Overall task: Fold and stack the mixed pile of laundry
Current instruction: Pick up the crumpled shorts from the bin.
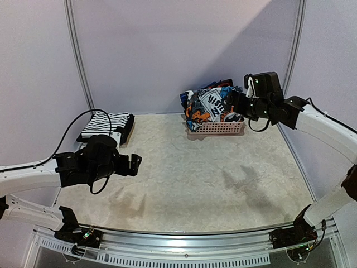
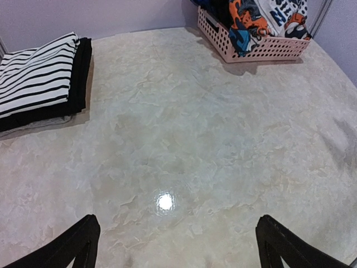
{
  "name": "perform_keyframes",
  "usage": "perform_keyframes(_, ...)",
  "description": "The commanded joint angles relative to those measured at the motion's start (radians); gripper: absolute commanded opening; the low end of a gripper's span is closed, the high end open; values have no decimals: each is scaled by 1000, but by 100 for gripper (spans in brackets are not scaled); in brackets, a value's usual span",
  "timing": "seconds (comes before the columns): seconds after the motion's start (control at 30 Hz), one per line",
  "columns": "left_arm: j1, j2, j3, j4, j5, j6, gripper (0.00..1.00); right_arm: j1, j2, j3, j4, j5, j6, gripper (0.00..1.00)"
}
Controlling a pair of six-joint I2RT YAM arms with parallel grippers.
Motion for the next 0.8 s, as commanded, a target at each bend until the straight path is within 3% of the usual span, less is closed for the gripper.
perform_keyframes(0.0, -19, -22, -30, 43, -7, -3, 99, -71, 124, 122, 16, -110, 5, 92)
perform_keyframes(0.4, -22, -60, -72, 49, -30, 0, 99, -215, 532, 437, -9, -230, 53, 84)
perform_keyframes(0.77, -22, -94, -95, 50, -36, 3, 100, -242, 789, 640, -57, -263, 30, 74)
